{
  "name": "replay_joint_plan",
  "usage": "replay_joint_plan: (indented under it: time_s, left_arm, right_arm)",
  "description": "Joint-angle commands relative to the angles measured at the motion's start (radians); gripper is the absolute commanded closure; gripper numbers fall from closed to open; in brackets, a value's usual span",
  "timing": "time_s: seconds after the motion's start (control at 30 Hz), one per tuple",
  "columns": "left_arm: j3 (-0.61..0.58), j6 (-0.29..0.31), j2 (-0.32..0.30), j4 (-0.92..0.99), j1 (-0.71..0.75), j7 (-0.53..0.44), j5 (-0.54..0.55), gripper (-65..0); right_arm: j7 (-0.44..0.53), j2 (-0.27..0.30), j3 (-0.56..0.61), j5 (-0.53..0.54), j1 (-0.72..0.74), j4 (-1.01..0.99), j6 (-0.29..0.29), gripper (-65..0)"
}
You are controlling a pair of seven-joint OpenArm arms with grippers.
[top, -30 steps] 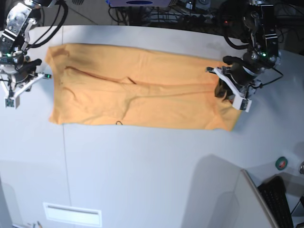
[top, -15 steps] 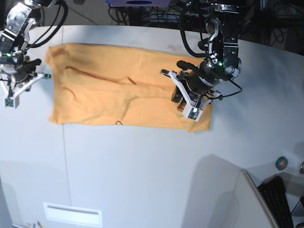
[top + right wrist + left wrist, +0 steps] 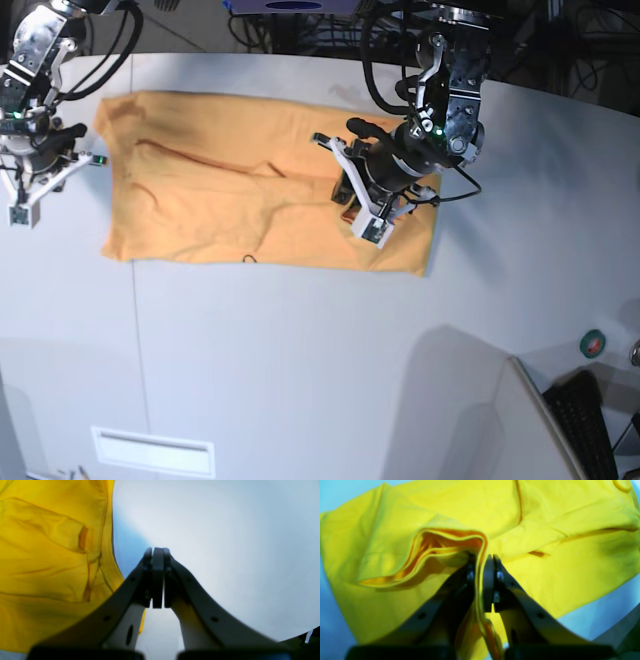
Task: Layout the t-shirt on the table in an organized manner, then fold the t-shirt properly
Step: 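Fold the strip end with the left gripper toward the right gripper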
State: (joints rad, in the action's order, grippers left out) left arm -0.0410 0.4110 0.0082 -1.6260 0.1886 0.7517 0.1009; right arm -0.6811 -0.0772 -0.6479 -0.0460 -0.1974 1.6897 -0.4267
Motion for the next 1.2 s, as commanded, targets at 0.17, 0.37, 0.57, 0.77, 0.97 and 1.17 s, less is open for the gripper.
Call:
replay_joint_plan:
  time_s: [0.17,0.37,0.57,0.77,0.97,1.17]
  left_arm:
    - [-0.004,0.002,0.002,-0.015,0.004,-0.021,0.01,0.0]
    - [-0.004,0.002,0.0,-0.015,0.004,-0.021,0.01,0.0]
    - [-0.006,0.002,0.0,-0.015,0.004,-0.021,0.01,0.0]
    - [-0.006,0.002,-0.003,-0.015,0.004,-0.021,0.01,0.0]
    - [-0.006,0.002,-0.006,-0.015,0.004,-0.021,0.01,-0.2]
    - [-0.006,0.002,-0.017,-0.015,0.004,-0.019,0.01,-27.3]
  right_arm:
    - [0.016,0.009,-0.002,0.005,0.008,0.022,0.002,0.0]
    - [0.016,0.009,-0.002,0.005,0.008,0.022,0.002,0.0]
    - [0.016,0.009,-0.002,0.005,0.008,0.022,0.002,0.0]
    - [0.016,0.009,-0.002,0.005,0.008,0.022,0.002,0.0]
    - [0.016,0.009,-0.002,0.005,0.008,0.022,0.002,0.0]
    - [0.016,0.009,-0.002,0.005,0.008,0.022,0.002,0.0]
